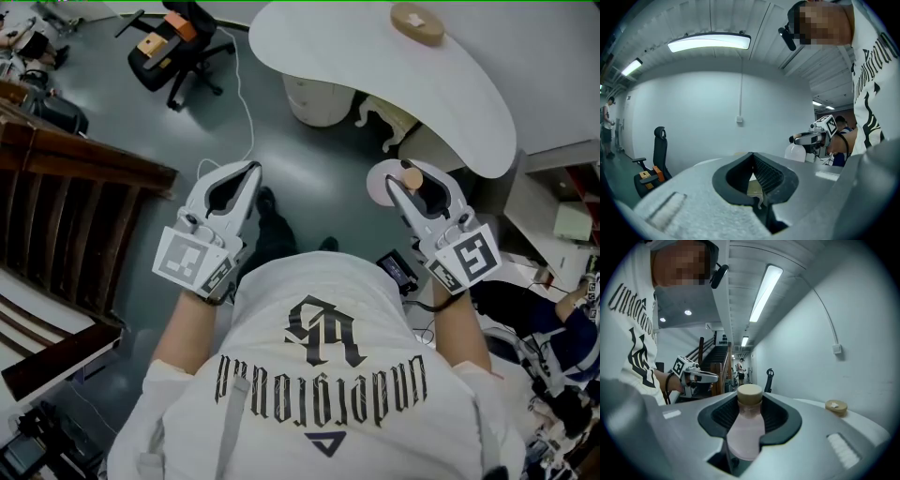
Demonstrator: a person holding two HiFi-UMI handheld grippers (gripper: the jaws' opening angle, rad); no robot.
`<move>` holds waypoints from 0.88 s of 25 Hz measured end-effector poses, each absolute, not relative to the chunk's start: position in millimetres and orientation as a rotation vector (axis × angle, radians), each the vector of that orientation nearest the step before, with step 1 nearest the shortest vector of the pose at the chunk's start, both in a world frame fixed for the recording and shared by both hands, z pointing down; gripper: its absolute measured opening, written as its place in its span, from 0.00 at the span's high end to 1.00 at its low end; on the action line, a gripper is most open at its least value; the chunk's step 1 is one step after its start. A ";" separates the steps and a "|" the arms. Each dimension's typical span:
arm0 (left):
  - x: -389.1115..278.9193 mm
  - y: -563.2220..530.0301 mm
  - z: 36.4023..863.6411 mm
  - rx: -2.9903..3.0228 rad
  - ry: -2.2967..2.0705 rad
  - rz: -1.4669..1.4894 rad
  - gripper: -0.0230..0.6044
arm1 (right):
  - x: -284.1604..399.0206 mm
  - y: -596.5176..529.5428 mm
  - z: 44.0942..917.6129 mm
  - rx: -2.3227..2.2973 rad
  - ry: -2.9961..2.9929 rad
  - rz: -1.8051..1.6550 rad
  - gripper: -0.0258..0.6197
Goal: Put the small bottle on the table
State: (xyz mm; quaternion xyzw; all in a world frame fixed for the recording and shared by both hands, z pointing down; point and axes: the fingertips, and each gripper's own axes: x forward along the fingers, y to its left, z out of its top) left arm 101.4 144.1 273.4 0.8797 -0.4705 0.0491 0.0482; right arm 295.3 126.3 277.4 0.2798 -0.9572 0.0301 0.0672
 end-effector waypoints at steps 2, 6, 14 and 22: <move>97.7 133.8 273.1 2.695 -1.425 0.144 0.95 | 290.8 118.4 276.5 0.857 -2.885 0.085 0.75; 86.2 106.3 271.7 2.714 -1.400 0.131 0.95 | 279.0 97.4 276.4 0.886 -2.877 0.086 0.75; 43.4 43.8 275.7 2.735 -1.345 0.123 0.95 | 238.3 40.1 277.1 0.940 -2.867 0.102 0.75; -7.4 -19.9 281.3 2.750 -1.295 0.103 0.95 | 181.7 -19.7 282.1 0.970 -2.838 0.108 0.75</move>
